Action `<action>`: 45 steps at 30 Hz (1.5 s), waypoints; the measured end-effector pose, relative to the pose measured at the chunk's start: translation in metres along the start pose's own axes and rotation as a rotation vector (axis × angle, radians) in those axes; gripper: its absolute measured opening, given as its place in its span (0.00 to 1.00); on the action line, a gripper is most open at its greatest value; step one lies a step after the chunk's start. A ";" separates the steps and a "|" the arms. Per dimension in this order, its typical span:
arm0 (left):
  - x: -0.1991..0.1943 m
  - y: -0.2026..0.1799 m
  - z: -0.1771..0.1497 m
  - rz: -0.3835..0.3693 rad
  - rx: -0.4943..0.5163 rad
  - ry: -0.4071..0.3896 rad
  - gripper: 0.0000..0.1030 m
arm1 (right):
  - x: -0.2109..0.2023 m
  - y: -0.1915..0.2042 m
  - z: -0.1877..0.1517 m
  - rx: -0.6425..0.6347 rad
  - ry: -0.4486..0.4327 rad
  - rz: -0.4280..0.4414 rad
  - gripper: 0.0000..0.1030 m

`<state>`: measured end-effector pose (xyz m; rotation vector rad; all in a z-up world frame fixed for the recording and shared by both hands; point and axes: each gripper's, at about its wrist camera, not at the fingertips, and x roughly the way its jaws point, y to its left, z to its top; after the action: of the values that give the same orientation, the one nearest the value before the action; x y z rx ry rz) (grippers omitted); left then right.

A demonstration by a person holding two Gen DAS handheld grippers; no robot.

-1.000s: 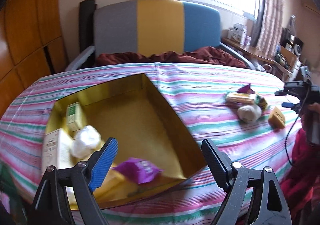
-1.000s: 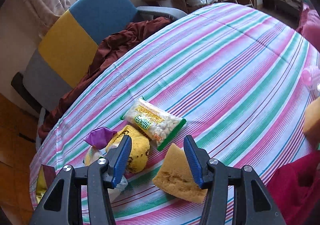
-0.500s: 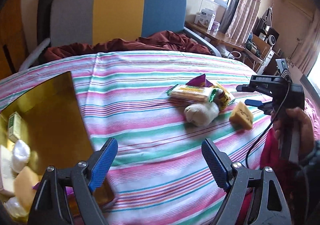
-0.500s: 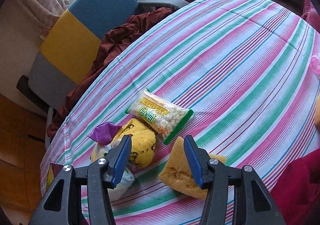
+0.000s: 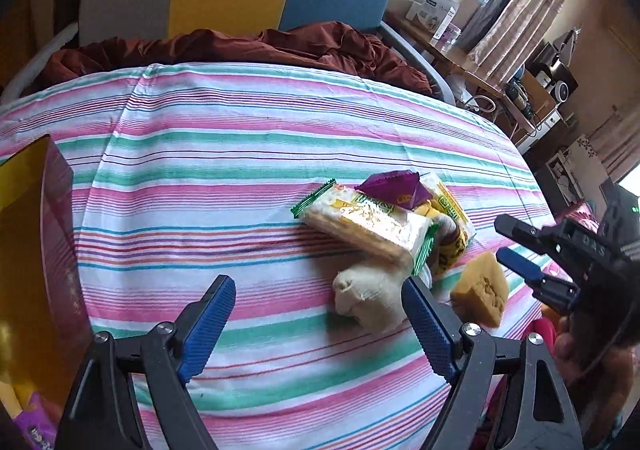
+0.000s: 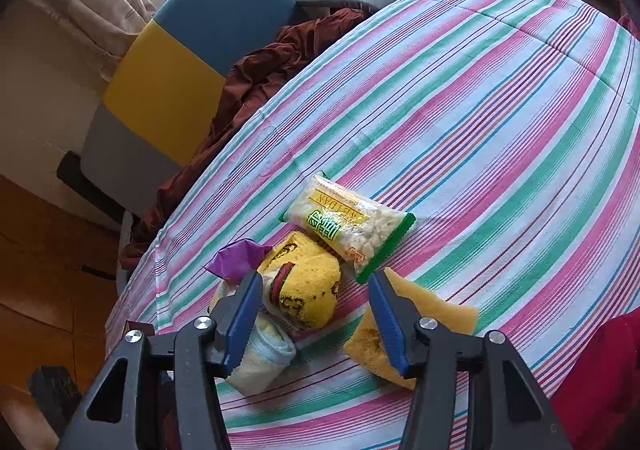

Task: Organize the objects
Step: 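Grasp the WEIDAN cracker packet with the left tool, then grasp another purple packet with the right tool while the left tool holds the cracker packet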

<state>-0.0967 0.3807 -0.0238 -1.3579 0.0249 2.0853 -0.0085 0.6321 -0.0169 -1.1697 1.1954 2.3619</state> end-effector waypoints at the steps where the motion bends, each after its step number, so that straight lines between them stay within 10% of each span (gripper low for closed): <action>1: 0.007 -0.002 0.006 -0.003 -0.009 0.011 0.82 | 0.000 0.000 0.000 -0.002 0.003 0.004 0.54; 17: 0.104 -0.039 0.057 0.127 0.053 0.181 0.79 | 0.008 0.002 -0.002 -0.007 0.057 0.064 0.54; 26: 0.065 -0.003 0.022 0.139 0.201 0.095 0.48 | 0.012 0.006 -0.002 -0.025 0.067 0.048 0.54; 38: 0.020 0.005 -0.063 0.159 0.350 -0.005 0.53 | 0.015 0.005 -0.002 -0.041 0.073 -0.019 0.54; 45: 0.005 0.002 -0.058 0.158 0.354 -0.032 0.56 | 0.016 0.008 -0.004 -0.057 0.074 -0.042 0.54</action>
<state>-0.0517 0.3609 -0.0558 -1.1370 0.4792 2.1060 -0.0205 0.6223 -0.0258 -1.2975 1.1217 2.3556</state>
